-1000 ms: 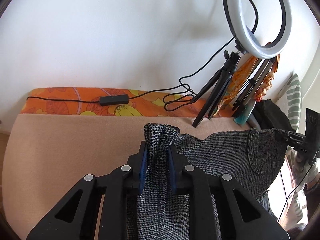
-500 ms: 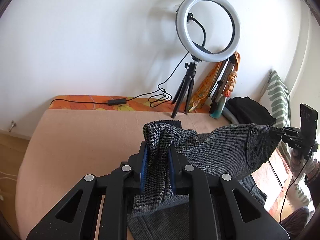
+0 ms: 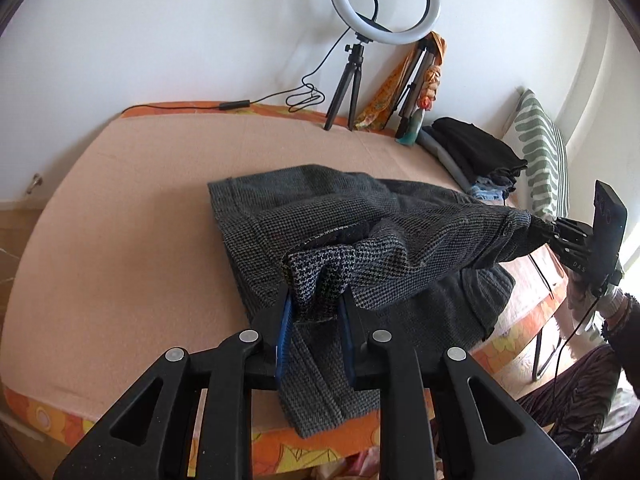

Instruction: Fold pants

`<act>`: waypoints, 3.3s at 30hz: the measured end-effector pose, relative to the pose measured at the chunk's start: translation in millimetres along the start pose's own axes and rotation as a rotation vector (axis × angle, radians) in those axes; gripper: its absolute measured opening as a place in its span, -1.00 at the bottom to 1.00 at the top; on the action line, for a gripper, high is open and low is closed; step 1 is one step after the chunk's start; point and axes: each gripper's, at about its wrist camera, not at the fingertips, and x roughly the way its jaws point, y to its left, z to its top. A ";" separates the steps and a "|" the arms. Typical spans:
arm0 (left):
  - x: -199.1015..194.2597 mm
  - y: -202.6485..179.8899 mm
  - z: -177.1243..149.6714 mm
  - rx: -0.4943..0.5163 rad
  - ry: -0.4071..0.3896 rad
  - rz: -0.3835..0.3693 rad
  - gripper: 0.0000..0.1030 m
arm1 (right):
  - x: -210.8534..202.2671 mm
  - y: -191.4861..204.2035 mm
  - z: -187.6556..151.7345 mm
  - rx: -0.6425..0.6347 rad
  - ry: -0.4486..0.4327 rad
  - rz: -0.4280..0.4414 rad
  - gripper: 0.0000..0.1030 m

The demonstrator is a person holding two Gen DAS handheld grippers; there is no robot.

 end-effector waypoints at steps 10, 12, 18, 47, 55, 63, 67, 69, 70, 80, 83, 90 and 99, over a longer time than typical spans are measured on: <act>-11.6 -25.7 -39.4 0.194 0.095 0.072 -0.49 | -2.2 21.6 -51.9 -0.085 0.055 -0.050 -0.75; -10.4 -27.8 -46.3 0.226 0.137 0.087 -0.47 | -0.2 21.5 -58.3 -0.107 0.066 -0.071 -0.75; -30.9 -15.6 -50.1 0.194 0.125 0.097 -0.46 | -4.1 16.8 -69.1 -0.097 0.103 -0.059 -0.66; 68.5 -121.0 -18.6 0.385 0.206 -0.240 -0.27 | 99.9 -154.6 -60.2 0.820 0.133 0.079 0.43; 64.0 -29.6 23.4 0.154 0.066 0.075 -0.27 | 143.2 -169.5 -44.6 0.891 0.128 0.279 0.62; 83.6 1.9 13.6 0.116 0.110 0.197 -0.27 | 148.1 -147.6 -30.3 0.792 0.165 0.339 -0.21; 85.1 1.8 14.5 0.113 0.111 0.203 -0.27 | 128.0 -134.7 -16.9 0.705 0.140 0.240 -0.74; 87.0 1.9 14.8 0.122 0.112 0.203 -0.27 | 109.1 -130.6 -4.8 0.651 0.099 0.186 -0.80; 88.9 1.1 15.8 0.124 0.111 0.201 -0.27 | 103.4 -129.0 -0.9 0.623 0.098 0.153 -0.80; 77.6 1.9 23.3 0.085 0.093 0.194 -0.27 | 104.8 -122.4 17.2 0.522 0.196 -0.055 -0.24; 70.9 1.7 26.3 0.089 0.077 0.192 -0.27 | 80.8 -106.3 39.5 0.442 0.135 -0.094 -0.19; 71.9 12.3 21.0 0.063 0.102 0.197 -0.27 | 65.4 -103.5 58.1 0.433 0.146 -0.196 -0.03; 72.3 19.0 18.8 0.032 0.111 0.200 -0.27 | 99.4 -33.3 114.2 0.317 0.078 0.120 -0.39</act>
